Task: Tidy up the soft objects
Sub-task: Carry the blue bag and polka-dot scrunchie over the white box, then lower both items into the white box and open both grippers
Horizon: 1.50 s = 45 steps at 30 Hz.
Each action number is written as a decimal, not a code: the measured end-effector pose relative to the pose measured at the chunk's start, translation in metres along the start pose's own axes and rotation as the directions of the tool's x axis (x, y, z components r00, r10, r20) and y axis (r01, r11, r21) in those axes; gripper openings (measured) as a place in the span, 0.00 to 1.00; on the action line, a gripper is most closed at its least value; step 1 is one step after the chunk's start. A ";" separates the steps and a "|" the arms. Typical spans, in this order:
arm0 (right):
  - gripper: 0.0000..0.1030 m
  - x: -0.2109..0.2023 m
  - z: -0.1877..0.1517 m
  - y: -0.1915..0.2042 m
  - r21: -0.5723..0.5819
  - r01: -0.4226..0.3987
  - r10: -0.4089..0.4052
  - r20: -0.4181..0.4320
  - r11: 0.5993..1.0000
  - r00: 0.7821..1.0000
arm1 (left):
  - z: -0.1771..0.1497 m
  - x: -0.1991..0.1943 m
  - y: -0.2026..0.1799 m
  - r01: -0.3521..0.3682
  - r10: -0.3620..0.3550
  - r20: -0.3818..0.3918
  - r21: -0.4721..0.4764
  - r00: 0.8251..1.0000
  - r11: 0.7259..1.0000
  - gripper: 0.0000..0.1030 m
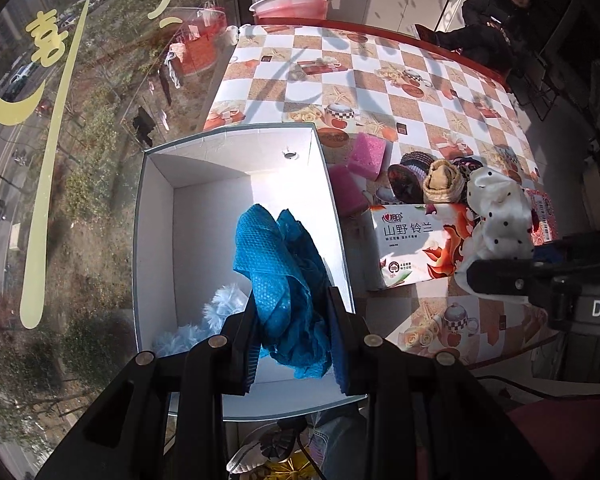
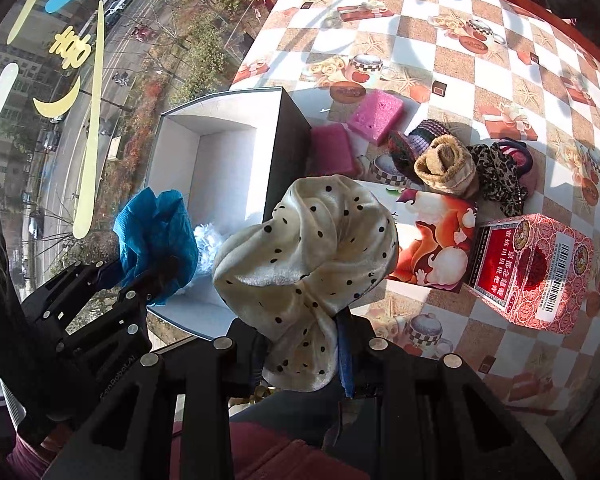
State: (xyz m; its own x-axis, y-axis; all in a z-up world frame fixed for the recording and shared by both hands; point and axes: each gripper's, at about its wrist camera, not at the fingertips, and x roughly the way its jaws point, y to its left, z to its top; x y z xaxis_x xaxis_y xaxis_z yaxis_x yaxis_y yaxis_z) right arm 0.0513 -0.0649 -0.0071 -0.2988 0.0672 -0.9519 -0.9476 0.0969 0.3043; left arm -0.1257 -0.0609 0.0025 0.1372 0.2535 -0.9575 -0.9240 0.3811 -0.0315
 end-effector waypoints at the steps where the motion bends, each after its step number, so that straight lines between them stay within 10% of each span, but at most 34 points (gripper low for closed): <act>1: 0.29 0.001 0.001 0.002 -0.006 0.001 -0.001 -0.003 1.000 1.000 | -0.001 0.000 0.002 -0.001 0.001 0.000 -0.005 1.000 1.000 0.32; 45: 0.29 0.021 0.020 0.043 -0.136 0.006 -0.013 -0.049 0.991 0.999 | -0.002 0.009 0.039 -0.027 0.025 -0.019 -0.117 1.000 0.993 0.32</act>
State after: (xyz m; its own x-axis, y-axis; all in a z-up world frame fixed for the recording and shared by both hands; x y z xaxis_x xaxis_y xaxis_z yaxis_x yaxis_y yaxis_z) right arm 0.0071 -0.0394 -0.0134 -0.2916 0.0177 -0.9564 -0.9560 -0.0383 0.2908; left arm -0.1615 -0.0458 -0.0076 0.1072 0.2461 -0.9633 -0.9628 0.2675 -0.0388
